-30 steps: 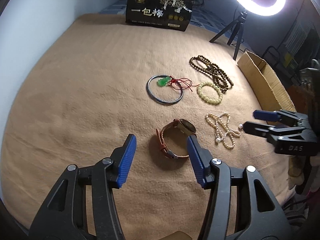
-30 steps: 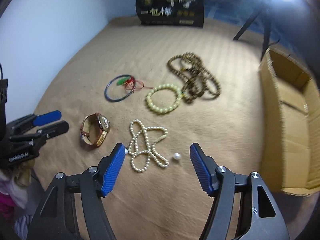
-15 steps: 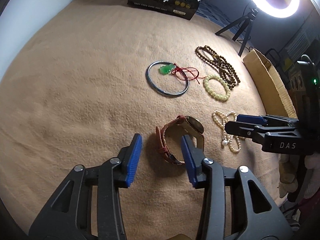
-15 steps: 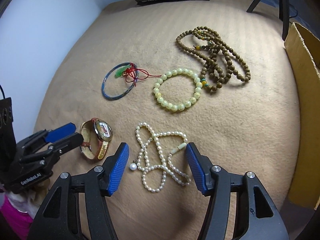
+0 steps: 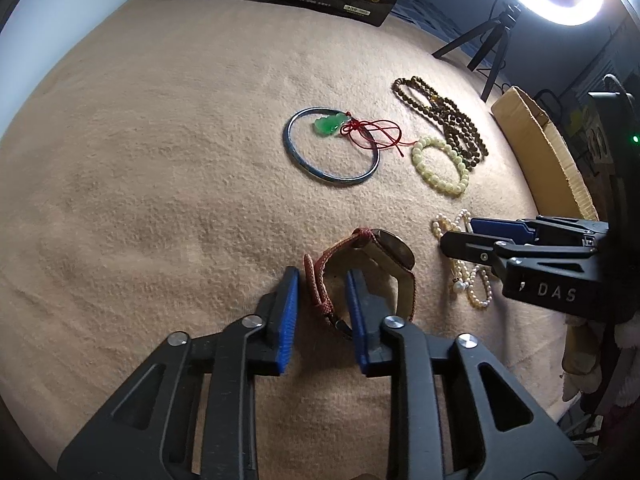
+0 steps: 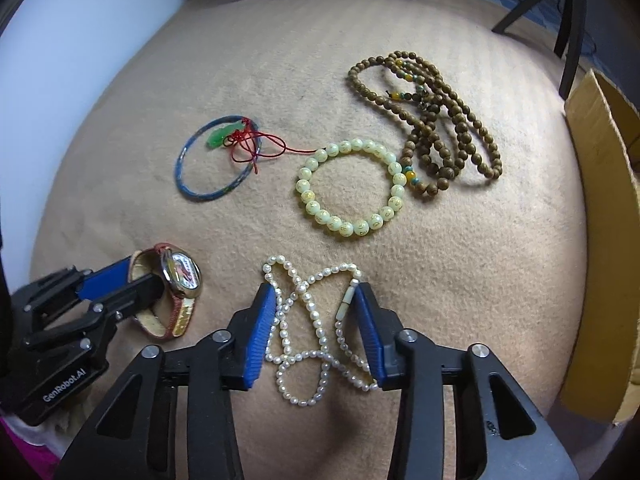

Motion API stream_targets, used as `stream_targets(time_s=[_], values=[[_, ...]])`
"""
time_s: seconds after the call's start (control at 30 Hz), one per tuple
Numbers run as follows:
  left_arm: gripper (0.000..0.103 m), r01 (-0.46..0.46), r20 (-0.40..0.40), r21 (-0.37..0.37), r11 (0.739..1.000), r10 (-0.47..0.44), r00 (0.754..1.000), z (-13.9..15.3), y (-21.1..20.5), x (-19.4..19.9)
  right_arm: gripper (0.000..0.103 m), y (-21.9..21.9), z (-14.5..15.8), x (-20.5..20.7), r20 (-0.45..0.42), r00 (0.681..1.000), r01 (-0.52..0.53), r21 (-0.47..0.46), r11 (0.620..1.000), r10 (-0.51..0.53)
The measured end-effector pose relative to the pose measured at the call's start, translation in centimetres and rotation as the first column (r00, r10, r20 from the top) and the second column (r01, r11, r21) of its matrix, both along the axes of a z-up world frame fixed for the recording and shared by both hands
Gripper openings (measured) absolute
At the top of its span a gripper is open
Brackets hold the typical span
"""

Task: Organize jewelry
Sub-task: 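Close the left gripper on the brown watch while the right gripper grasps the pearl necklace, then carry the watch and pearl necklace with both grippers over the cardboard box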

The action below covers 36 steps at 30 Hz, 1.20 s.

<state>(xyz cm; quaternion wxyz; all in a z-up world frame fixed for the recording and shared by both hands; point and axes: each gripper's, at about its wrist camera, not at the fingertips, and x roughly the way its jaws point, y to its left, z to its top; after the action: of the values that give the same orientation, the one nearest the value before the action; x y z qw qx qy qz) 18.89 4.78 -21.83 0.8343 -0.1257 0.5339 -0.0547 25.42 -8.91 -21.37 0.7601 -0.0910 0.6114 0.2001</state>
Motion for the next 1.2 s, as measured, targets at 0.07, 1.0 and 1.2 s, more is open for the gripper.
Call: stream_targets(time_s=[0.07,1.0,1.2], values=[[0.016,-0.005,0.001,-0.003,1.0,0.005,1.0,-0.1,0.1,0.1,0.025,0.6,0.1,-0.2,0.007,1.0,-0.013,-0.008,1.0,0.013],[0.008,0.034,0.137,0.017,0.999,-0.036,0.99,5.7,-2.0,-1.7,0.006,-7.6,9.2,-4.7,0.184,0.982,0.005,0.2,0.98,-0.042],[0.008,0.082,0.177,0.007,0.997,-0.081,0.981,7.8,-4.3,-1.3,0.006,-9.8,12.7,-5.2,0.258,0.964,0.008,0.219,0.976,-0.066]])
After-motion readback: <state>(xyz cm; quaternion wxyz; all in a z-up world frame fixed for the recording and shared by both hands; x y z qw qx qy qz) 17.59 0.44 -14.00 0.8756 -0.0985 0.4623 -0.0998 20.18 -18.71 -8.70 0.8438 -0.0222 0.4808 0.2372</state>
